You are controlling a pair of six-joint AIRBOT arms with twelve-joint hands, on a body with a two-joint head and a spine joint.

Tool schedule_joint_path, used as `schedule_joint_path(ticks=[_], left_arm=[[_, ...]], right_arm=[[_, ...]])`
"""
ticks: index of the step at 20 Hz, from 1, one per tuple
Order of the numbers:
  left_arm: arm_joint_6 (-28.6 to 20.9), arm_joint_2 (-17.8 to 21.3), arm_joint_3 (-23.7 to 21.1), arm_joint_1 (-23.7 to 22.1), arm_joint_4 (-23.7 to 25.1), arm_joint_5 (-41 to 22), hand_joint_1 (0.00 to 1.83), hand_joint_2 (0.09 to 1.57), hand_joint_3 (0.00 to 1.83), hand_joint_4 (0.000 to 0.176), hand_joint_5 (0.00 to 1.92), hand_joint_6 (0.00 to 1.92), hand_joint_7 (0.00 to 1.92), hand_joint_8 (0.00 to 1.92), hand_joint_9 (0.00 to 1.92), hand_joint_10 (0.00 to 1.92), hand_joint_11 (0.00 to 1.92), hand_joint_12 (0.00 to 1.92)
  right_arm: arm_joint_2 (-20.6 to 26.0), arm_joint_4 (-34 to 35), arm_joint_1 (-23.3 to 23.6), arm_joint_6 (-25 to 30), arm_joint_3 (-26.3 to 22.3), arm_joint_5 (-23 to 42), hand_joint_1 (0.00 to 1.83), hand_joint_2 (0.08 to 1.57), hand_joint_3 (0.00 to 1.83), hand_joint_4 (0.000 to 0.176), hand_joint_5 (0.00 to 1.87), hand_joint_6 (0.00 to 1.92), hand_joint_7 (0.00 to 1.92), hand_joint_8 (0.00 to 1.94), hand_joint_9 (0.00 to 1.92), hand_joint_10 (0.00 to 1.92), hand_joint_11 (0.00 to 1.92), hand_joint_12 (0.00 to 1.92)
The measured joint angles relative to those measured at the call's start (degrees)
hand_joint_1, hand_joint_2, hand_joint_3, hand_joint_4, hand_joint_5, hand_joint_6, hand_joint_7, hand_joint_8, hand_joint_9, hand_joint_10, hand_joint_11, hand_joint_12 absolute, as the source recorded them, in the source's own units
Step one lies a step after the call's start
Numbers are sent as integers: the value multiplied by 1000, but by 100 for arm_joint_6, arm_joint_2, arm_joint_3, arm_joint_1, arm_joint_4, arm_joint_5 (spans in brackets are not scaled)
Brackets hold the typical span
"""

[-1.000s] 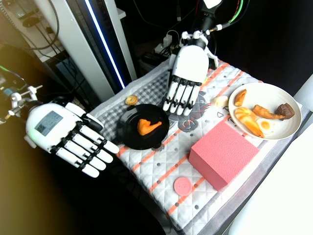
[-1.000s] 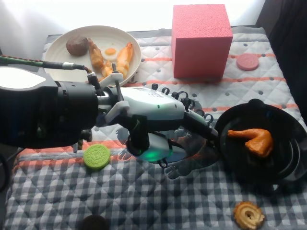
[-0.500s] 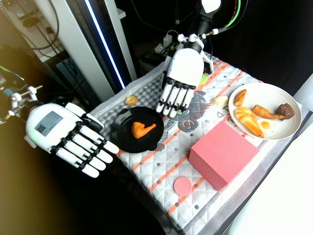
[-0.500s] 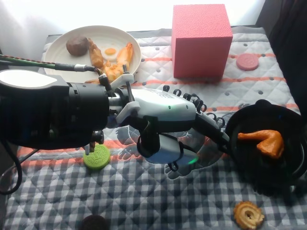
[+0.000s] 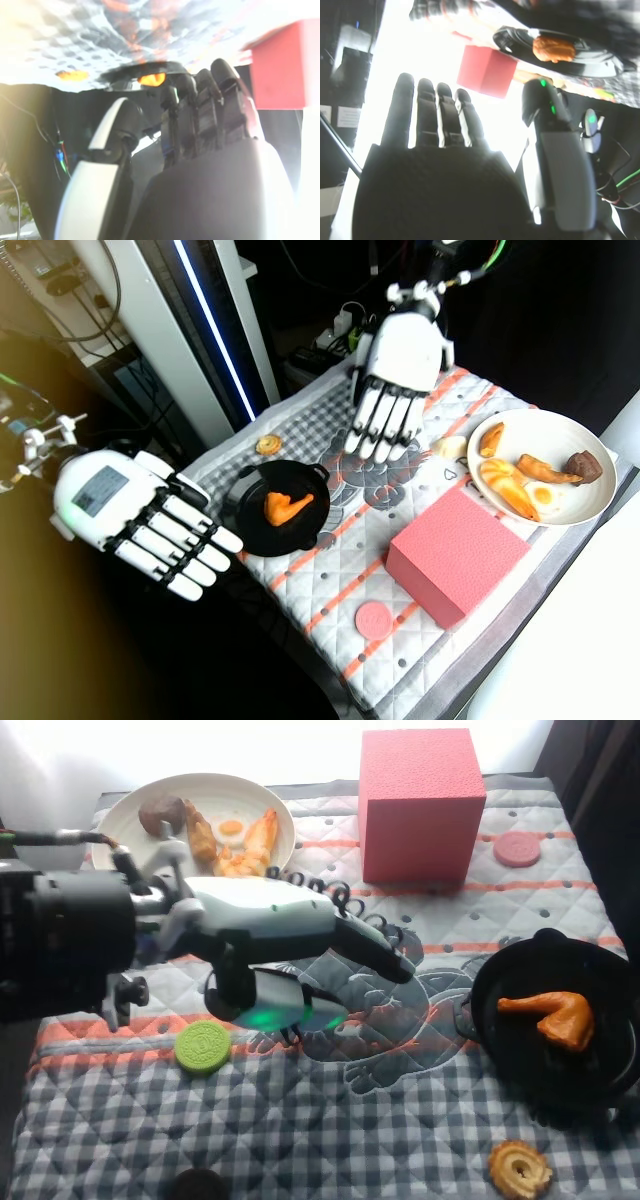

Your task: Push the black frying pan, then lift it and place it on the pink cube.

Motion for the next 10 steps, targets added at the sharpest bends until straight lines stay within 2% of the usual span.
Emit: schedule_joint_path(ticks=[1, 2, 3, 5, 6, 8, 10], left_arm=[[44, 20, 0, -72, 11, 35, 597, 1528, 15, 0, 450, 11, 435, 10, 345, 33, 0, 944], [52, 39, -2, -127, 7, 46, 577, 1536, 13, 0, 457, 12, 423, 3, 340, 29, 0, 930], [114, 98, -42, -164, -52, 28, 592, 1535, 8, 0, 469, 14, 424, 2, 349, 33, 0, 926], [455, 195, -142, -188, -402, -9, 507, 1549, 12, 0, 470, 12, 432, 4, 370, 40, 0, 973], [713, 256, -179, -205, -671, -37, 496, 1546, 9, 0, 467, 9, 424, 1, 358, 32, 0, 883], [872, 343, -179, -210, -907, -101, 514, 1533, 0, 4, 448, 1, 399, 2, 332, 16, 0, 775], [916, 404, -179, -208, -1023, -98, 566, 1521, 0, 11, 440, 1, 394, 1, 338, 14, 0, 814]], right_arm=[[11, 192, -85, 0, 0, -33, 714, 1129, 90, 0, 0, 0, 0, 0, 0, 0, 10, 301], [15, 308, -179, 0, 13, -39, 716, 1127, 51, 0, 0, 0, 0, 0, 0, 0, 1, 376], [15, 323, -192, -2, 35, -107, 716, 1127, 41, 0, 0, 0, 0, 0, 0, 0, 0, 391], [-2, 267, -192, -2, 94, -254, 725, 1125, 30, 0, 0, 0, 0, 0, 0, 0, 0, 393], [-48, 271, -190, -2, 164, -308, 739, 1129, 25, 0, 0, 0, 0, 0, 0, 0, 0, 395], [-129, 282, -179, -2, 267, -400, 734, 1142, 3, 0, 0, 0, 0, 0, 0, 0, 0, 205], [-286, 437, -79, -2, 411, -573, 738, 1142, 1, 0, 0, 0, 0, 0, 0, 0, 0, 178]])
